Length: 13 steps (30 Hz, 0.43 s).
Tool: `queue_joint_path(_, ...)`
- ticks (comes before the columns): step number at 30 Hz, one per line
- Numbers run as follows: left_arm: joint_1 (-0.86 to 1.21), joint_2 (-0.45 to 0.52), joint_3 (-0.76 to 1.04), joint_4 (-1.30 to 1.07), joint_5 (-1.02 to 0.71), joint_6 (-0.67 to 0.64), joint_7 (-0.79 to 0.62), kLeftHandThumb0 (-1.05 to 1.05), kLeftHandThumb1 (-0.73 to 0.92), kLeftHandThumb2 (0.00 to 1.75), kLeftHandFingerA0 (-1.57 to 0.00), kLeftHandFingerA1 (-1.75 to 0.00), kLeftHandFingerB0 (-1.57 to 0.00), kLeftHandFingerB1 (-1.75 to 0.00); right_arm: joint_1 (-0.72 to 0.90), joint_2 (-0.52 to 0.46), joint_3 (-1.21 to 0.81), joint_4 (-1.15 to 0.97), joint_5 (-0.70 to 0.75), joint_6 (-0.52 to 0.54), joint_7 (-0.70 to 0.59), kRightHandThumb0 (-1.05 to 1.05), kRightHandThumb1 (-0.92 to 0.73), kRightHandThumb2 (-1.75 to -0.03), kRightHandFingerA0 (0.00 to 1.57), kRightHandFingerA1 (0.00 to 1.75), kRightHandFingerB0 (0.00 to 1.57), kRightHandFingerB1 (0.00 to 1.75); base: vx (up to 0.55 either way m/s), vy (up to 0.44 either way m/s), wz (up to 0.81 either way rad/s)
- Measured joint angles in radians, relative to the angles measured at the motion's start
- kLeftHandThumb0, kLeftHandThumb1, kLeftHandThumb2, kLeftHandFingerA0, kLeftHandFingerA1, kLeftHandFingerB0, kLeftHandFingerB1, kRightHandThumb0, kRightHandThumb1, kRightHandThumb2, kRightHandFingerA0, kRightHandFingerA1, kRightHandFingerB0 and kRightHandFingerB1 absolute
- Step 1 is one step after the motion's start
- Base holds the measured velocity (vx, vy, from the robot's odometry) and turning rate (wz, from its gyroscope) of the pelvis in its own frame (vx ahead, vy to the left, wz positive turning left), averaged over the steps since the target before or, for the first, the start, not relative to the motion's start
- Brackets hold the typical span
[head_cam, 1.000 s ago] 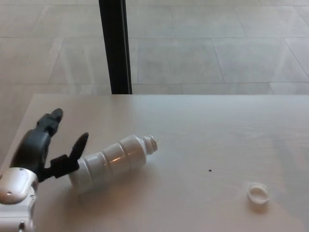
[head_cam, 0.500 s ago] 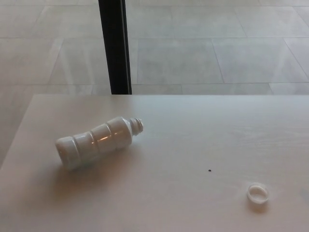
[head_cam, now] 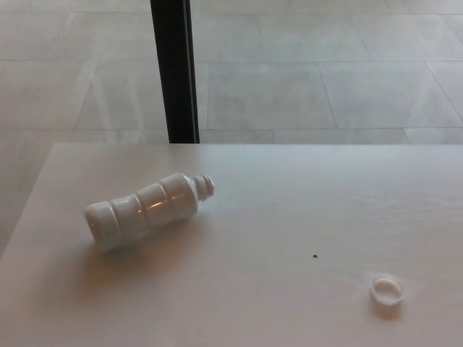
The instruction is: The robot uses its left hand to to lift the bottle kept on the middle of the desk and tilts it towards its right hand. It then uses its right hand to rotate its cap to open it and places the bottle and cap back on the desk
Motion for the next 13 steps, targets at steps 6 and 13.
queue_joint_path(6,0.085,0.002,0.048,0.224,-0.017,-0.056,0.002,-0.51,0.52,1.11,-0.12,-0.67,0.0,-0.59,-0.008,0.003,-0.06,0.21,0.033,0.0,-0.016,-0.84,-0.57,-1.0,0.07,0.73,0.02,0.4,0.0,0.0,0.0)
queue_joint_path(13,0.125,0.003,-0.014,0.385,-0.011,-0.126,-0.001,-0.79,0.79,0.63,-0.35,-0.84,-0.36,-0.69,-0.008,0.024,-0.065,0.38,0.049,0.001,-0.012,-0.81,-0.56,-0.95,0.0,0.62,0.04,0.45,0.0,0.0,0.0)
